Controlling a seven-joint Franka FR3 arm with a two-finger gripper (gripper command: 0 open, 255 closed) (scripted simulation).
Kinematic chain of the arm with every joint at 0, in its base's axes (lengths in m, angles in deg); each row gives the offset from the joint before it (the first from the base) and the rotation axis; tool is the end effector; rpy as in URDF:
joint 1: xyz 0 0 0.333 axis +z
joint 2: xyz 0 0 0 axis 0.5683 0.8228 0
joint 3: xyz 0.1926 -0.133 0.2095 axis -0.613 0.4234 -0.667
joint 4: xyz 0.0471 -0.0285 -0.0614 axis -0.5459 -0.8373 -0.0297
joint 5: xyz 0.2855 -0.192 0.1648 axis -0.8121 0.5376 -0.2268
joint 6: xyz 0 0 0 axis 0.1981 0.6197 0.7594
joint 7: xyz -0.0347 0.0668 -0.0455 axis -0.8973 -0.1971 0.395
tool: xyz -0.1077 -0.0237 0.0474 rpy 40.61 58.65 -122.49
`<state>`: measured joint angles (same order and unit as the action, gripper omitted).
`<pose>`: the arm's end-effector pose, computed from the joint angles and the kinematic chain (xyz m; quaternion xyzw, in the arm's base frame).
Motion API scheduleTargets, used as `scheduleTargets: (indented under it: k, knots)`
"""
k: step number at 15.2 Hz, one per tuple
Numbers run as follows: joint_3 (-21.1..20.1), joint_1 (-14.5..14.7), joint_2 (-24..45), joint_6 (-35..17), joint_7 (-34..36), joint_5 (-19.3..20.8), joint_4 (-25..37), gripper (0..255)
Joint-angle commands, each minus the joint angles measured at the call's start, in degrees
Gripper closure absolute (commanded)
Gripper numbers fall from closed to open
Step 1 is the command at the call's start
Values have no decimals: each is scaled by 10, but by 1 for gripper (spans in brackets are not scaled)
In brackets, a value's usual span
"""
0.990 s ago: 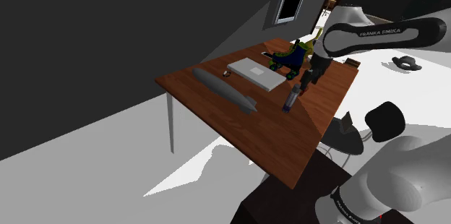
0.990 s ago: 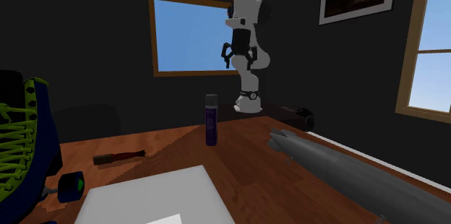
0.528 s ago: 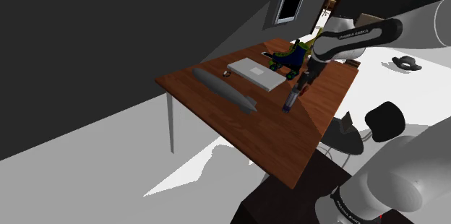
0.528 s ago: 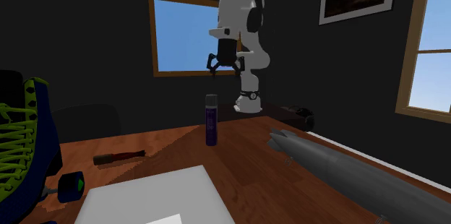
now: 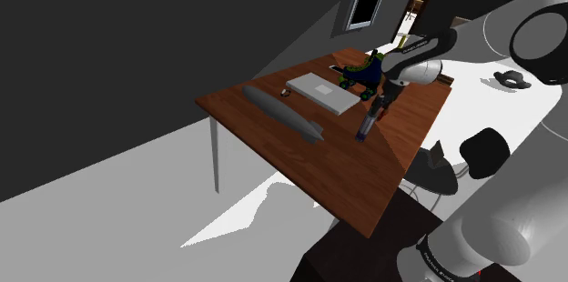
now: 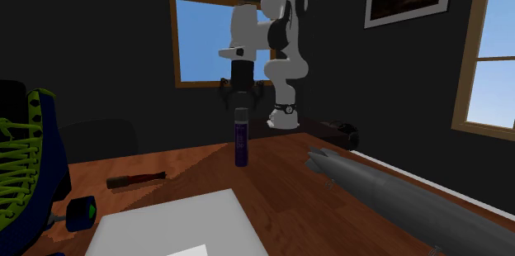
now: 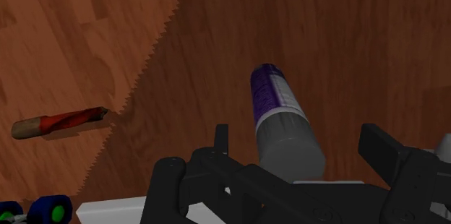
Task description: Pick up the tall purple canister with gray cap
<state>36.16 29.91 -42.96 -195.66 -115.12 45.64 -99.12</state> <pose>0.4211 -0.3330 0.3403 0.9983 -0.0290 0.0386 0.0322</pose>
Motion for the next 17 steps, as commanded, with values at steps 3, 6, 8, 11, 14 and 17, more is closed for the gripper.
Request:
scheduleTargets:
  k: [3, 6, 8, 11, 14, 17]
  knots:
    - [-5, -5, 29, -30, -20, -28, -6, 0]
    - [-10, -8, 45, -48, -30, -43, -10, 0]
    - [-10, -8, 46, -48, -30, -44, -10, 255]
    - [-10, -8, 47, -48, -30, -44, -9, 255]
    - [-11, -8, 48, -48, -30, -45, -8, 255]
    - [-10, -9, 45, -48, -30, -43, -10, 255]
